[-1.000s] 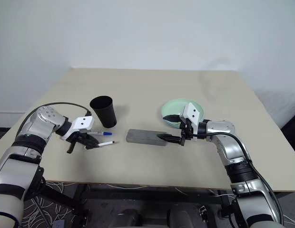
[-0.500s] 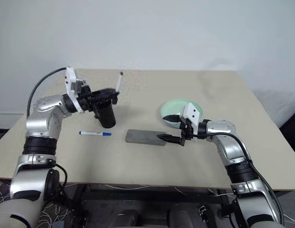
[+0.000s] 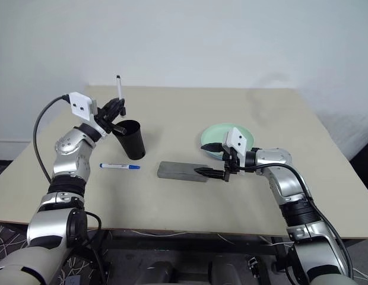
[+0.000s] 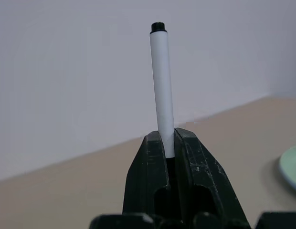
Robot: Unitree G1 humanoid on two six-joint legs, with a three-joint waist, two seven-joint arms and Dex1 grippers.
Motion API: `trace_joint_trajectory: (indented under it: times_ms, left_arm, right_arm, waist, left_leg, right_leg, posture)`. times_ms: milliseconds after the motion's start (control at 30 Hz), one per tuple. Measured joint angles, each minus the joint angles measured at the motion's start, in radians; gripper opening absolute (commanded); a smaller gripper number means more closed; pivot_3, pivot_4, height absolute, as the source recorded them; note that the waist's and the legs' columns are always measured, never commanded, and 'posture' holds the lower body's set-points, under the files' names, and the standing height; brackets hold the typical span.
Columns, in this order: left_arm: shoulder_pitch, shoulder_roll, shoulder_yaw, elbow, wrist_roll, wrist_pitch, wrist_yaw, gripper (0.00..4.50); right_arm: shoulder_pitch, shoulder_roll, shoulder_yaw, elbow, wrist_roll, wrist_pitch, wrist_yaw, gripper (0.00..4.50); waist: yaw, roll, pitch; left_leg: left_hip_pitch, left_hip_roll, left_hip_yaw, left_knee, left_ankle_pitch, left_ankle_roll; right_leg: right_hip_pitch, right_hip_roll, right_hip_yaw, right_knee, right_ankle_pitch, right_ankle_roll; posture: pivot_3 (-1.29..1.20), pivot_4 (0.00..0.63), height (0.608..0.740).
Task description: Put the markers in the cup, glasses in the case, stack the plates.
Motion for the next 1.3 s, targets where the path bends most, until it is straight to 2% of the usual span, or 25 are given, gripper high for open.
trace_joint_trajectory:
  times_ms: [367,467,767,933,1067,1300]
  left_arm:
    - [-0.015,-0.023,-0.001,0.132,0.005,-0.071,0.006,0.04]
    - [-0.032,-0.027,0.000,0.148,0.004,-0.073,0.005,0.85]
    - [-0.033,-0.031,0.000,0.156,0.002,-0.081,0.000,3.96]
    - [-0.033,-0.031,0.000,0.153,-0.001,-0.081,-0.012,3.96]
    - [-0.033,-0.012,0.000,0.127,-0.008,-0.067,-0.082,3.96]
    - [-0.102,0.139,-0.013,0.105,-0.038,0.044,-0.315,3.96]
  right_arm:
    - [0.002,-0.002,0.000,0.000,0.000,0.000,-0.002,4.22]
    - [0.002,-0.002,0.000,-0.001,0.000,0.000,-0.003,4.22]
    - [0.002,-0.002,0.000,0.000,0.000,0.000,-0.005,4.22]
    - [0.002,-0.001,0.000,0.000,0.000,0.000,-0.005,4.22]
    - [0.002,0.002,0.000,0.000,0.000,0.000,-0.006,4.22]
    - [0.001,0.003,0.000,0.000,0.000,0.000,-0.006,4.22]
  waist:
    - [0.000,0.000,0.000]
    - [0.000,0.000,0.000]
    - [0.000,0.000,0.000]
    - [0.000,0.000,0.000]
    - [-0.001,0.000,0.000]
    - [-0.003,0.000,0.000]
  left_leg:
    - [0.000,0.000,0.000,0.000,0.000,0.000]
    - [0.000,0.000,0.000,0.000,0.000,0.000]
    - [0.000,0.000,0.000,0.000,0.000,0.000]
    - [0.000,0.000,0.000,0.000,0.000,0.000]
    - [0.000,0.000,0.000,0.000,0.000,0.000]
    - [-0.001,0.000,0.000,0.000,0.000,0.000]
  right_leg:
    - [0.000,0.000,0.000,0.000,0.000,0.000]
    - [0.000,0.000,0.000,0.000,0.000,0.000]
    - [0.000,0.000,0.000,0.000,0.000,0.000]
    - [0.000,0.000,0.000,0.000,0.000,0.000]
    - [0.000,0.000,0.000,0.000,0.000,0.000]
    - [0.000,0.001,-0.001,0.000,0.000,0.000]
  posture:
    - [0.00,0.000,0.737]
    - [0.00,0.000,0.737]
    - [0.00,0.000,0.737]
    - [0.00,0.000,0.737]
    - [0.00,0.000,0.737]
    - [0.00,0.000,0.737]
